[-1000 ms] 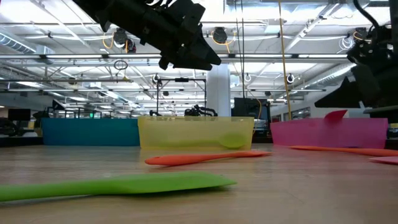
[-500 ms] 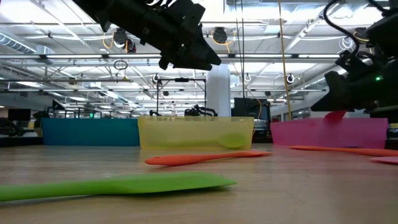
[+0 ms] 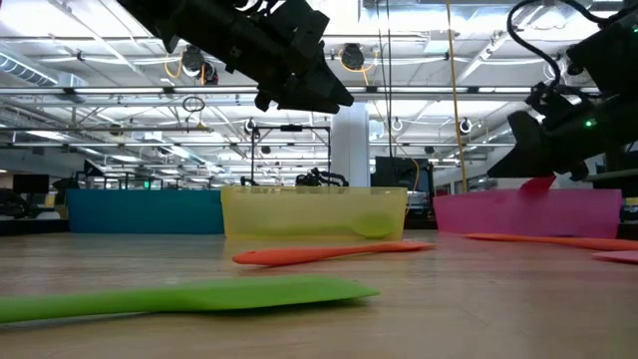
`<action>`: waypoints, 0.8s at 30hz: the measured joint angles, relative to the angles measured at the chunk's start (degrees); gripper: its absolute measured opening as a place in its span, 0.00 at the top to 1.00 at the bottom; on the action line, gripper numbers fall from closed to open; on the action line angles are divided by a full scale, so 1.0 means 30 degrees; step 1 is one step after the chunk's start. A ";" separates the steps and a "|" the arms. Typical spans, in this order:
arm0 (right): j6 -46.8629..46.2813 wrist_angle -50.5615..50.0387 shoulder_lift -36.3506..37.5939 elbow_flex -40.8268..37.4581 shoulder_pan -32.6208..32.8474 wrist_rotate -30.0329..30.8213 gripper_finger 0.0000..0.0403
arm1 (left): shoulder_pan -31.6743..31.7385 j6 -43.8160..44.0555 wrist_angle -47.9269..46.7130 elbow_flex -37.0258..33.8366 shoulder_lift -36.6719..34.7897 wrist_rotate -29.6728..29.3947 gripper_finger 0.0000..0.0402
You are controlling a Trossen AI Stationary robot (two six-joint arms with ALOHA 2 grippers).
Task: Pick & Place Kitchen Items
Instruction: Put the red spatula into the red bin
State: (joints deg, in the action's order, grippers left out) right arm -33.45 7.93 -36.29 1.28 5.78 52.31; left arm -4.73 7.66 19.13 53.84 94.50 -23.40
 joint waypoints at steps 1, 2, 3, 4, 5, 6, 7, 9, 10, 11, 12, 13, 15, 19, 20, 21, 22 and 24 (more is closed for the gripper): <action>0.0240 0.0291 0.0000 0.0000 0.0017 0.0027 1.00 | 0.0000 0.0000 -0.0005 0.0000 0.0000 0.0000 0.55; 0.0703 0.0657 0.0000 0.0000 0.0063 0.0084 1.00 | -0.0007 0.0000 -0.0005 0.0000 0.0000 0.0000 0.55; 0.1157 0.1157 0.0000 0.0000 0.0121 0.0227 1.00 | -0.0007 0.0000 -0.0005 0.0000 0.0000 0.0001 0.55; 0.1319 0.1762 0.0000 0.0001 0.0244 0.0360 1.00 | -0.0007 0.0000 -0.0005 0.0000 0.0000 0.0007 0.55; 0.1346 0.2373 0.0006 0.0035 0.0390 0.0329 1.00 | -0.0007 0.0000 -0.0005 0.0000 0.0000 0.0007 0.55; 0.1374 0.2760 0.0013 0.0130 0.0556 -0.0017 1.00 | -0.0015 0.0000 -0.0005 0.0000 0.0000 0.0013 0.55; 0.1379 0.2735 0.0015 0.0295 0.0684 -0.0502 1.00 | -0.0022 0.0000 -0.0005 0.0000 0.0000 0.0015 0.55; 0.1222 0.2325 0.0004 0.0448 0.0901 -0.1306 1.00 | -0.0015 0.0007 -0.0005 0.0000 0.0000 0.0015 0.55; 0.0651 0.1847 -0.0015 0.0462 0.0970 -0.1611 1.00 | -0.0015 0.0014 -0.0005 0.0000 0.0000 0.0015 0.55; -0.0154 0.1181 -0.0022 0.0466 0.1002 -0.1715 1.00 | -0.0015 0.0089 -0.0005 0.0000 0.0000 0.0015 0.55; -0.1023 0.0357 -0.0013 0.0466 0.0987 -0.1791 1.00 | -0.0015 0.0148 -0.0005 0.0000 0.0000 0.0015 0.55; -0.1881 -0.0425 -0.0007 0.0466 0.0926 -0.1818 1.00 | -0.0015 0.0218 -0.0005 0.0000 0.0000 0.0015 0.55; -0.2859 -0.1843 0.0022 0.0466 0.0644 -0.1675 1.00 | -0.0015 0.0455 -0.0009 0.0000 0.0000 0.0022 0.55; -0.1939 -0.2051 -0.0005 0.0466 -0.0194 -0.0445 1.00 | -0.0015 0.0549 -0.0005 0.0000 0.0000 0.0087 0.55; -0.1468 -0.1761 -0.0015 0.0466 -0.0453 -0.0023 1.00 | -0.0004 0.0546 -0.0005 0.0000 0.0000 0.0087 0.55; -0.1000 -0.1402 -0.0022 0.0466 -0.0703 0.0290 1.00 | 0.0003 0.0522 0.0005 0.0000 0.0000 0.0087 0.55; -0.0556 -0.1175 -0.0026 0.0466 -0.0936 0.0648 1.00 | 0.0015 0.0512 0.0017 0.0000 0.0000 0.0087 0.55; 0.0018 -0.0890 -0.0022 0.0466 -0.1388 0.1741 1.00 | 0.0036 0.0467 0.0024 0.0000 0.0000 0.0087 0.55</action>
State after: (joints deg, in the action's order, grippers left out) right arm -33.40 5.26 -36.36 2.68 1.62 57.53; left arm -4.62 9.06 19.20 53.84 94.50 -23.14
